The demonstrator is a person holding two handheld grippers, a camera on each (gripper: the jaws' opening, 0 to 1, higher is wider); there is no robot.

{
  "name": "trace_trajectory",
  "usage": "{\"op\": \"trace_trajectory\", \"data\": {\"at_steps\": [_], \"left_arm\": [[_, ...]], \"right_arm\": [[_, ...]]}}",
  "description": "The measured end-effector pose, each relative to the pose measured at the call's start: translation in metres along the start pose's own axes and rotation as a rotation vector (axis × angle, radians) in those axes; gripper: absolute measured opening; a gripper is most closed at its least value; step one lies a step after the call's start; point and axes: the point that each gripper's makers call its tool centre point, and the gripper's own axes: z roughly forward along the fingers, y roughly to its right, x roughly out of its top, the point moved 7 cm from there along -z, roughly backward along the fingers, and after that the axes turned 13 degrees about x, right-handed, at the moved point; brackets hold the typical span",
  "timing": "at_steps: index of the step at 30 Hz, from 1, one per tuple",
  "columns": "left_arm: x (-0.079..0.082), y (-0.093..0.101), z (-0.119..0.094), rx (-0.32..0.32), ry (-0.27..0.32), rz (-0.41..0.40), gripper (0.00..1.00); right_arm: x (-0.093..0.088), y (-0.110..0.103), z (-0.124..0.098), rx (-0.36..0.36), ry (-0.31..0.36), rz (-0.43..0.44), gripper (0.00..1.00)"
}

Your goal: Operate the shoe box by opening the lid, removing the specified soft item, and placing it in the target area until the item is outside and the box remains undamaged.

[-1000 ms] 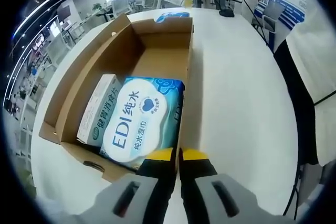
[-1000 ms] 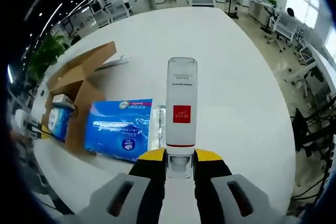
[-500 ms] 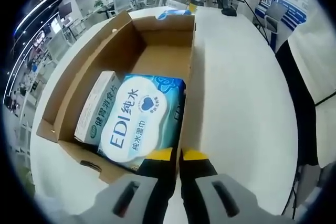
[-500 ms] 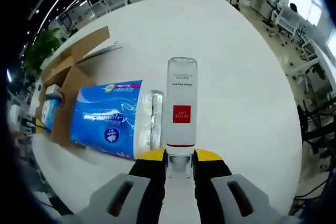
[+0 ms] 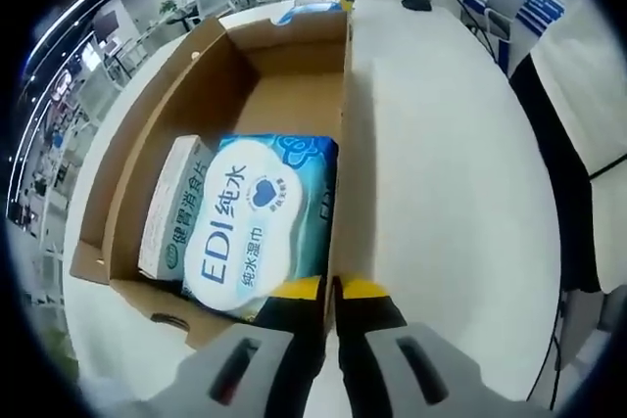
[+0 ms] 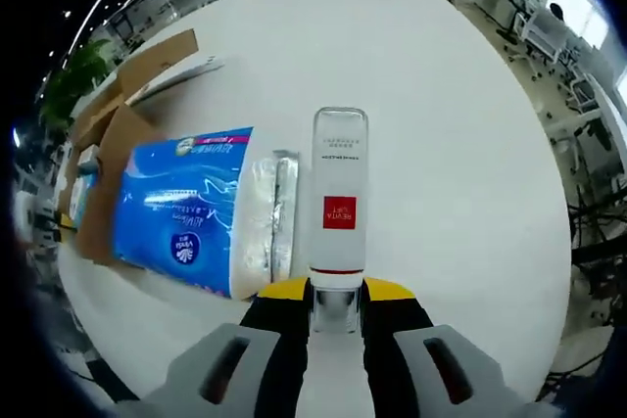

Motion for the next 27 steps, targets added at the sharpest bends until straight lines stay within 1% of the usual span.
{"op": "trace_trajectory", "data": {"at_steps": [3,6,9,13,14,16,17,19,21,22,24,27], "left_arm": [[0.000,-0.001,0.000,0.006,-0.004,-0.013,0.04],[0.000,0.000,0.000,0.009,0.003,-0.001,0.04],[-0.001,-0.001,-0.002,0.010,0.016,0.003,0.05],[-0.001,-0.001,-0.005,0.015,0.027,0.001,0.05],[-0.001,-0.001,-0.005,0.018,0.032,0.003,0.05],[-0.001,-0.002,-0.006,0.018,0.034,-0.002,0.05],[-0.001,-0.002,-0.006,0.019,0.036,-0.004,0.05],[-0.002,-0.002,-0.006,0.018,0.040,0.004,0.05],[-0.002,-0.001,-0.006,0.019,0.041,0.007,0.05],[-0.002,-0.001,-0.006,0.020,0.042,0.007,0.05],[-0.002,-0.001,-0.006,0.022,0.047,0.011,0.05],[-0.002,-0.001,-0.006,0.024,0.048,0.016,0.05]], "right_arm": [[0.001,0.002,0.003,-0.001,-0.010,0.004,0.17],[0.002,0.003,0.004,-0.004,-0.005,0.014,0.17],[0.001,0.002,0.006,-0.008,-0.030,0.008,0.17],[0.001,0.002,0.005,-0.008,-0.016,0.017,0.17],[0.000,0.002,0.005,0.004,-0.004,0.016,0.18],[0.000,0.002,0.005,0.006,-0.004,0.007,0.18],[0.000,0.002,0.005,0.007,0.005,-0.002,0.18],[0.002,0.002,0.004,-0.001,0.037,-0.029,0.24],[0.001,0.000,0.002,0.012,0.055,-0.012,0.28],[0.001,0.001,0.000,0.007,0.077,-0.005,0.29],[0.002,0.001,-0.004,0.001,0.091,-0.005,0.33],[0.003,-0.003,-0.012,0.021,0.116,-0.025,0.35]]}}
